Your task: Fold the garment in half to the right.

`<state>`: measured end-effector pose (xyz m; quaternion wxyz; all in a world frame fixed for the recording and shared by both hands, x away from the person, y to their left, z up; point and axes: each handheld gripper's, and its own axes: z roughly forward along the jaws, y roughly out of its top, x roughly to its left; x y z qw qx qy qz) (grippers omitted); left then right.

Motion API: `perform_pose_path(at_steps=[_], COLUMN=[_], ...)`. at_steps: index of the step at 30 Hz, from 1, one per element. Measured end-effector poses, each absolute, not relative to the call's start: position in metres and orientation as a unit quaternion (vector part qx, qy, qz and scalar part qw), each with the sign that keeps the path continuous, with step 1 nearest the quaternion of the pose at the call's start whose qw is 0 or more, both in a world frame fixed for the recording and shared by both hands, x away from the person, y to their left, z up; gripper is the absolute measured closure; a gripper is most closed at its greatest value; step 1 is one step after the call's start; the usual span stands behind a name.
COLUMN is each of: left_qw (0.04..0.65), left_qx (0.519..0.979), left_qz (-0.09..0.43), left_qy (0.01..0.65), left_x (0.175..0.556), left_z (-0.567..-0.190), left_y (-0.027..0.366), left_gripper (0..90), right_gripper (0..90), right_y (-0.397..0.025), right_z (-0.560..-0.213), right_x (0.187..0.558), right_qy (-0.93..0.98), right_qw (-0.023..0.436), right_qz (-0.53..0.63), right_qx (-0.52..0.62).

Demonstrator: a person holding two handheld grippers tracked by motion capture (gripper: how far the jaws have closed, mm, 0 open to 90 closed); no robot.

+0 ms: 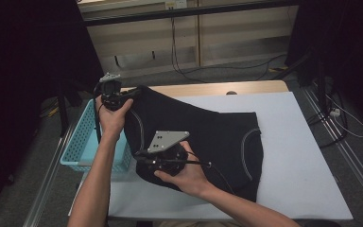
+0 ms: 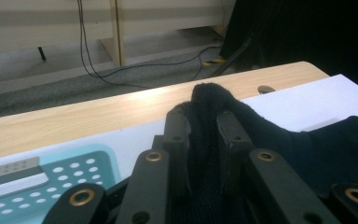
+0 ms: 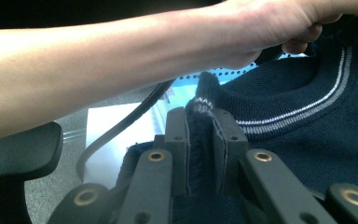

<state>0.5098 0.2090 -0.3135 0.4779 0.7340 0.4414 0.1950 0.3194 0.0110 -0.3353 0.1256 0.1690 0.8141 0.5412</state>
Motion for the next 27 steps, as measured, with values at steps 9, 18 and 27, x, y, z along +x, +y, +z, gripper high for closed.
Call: perform_pose_path(at_steps=[9, 18, 27], left_qw=[0.479, 0.485, 0.483], left_qx=[0.731, 0.722, 0.717], left_qz=[0.203, 0.213, 0.222], left_qy=[0.443, 0.446, 0.451], left_x=[0.51, 0.506, 0.505], left_z=[-0.304, -0.295, -0.289], left_y=[0.219, 0.23, 0.234], left_gripper=[76.8, 76.9, 76.9], right_gripper=[78.5, 78.6, 78.5], right_y=[0.02, 0.028, 0.039], right_z=[-0.327, -0.317, -0.308], right_x=[0.322, 0.323, 0.325], right_qy=[0.813, 0.81, 0.807], right_qw=[0.124, 0.128, 0.127], right_qz=[0.547, 0.554, 0.561], right_qx=[0.158, 0.143, 0.135])
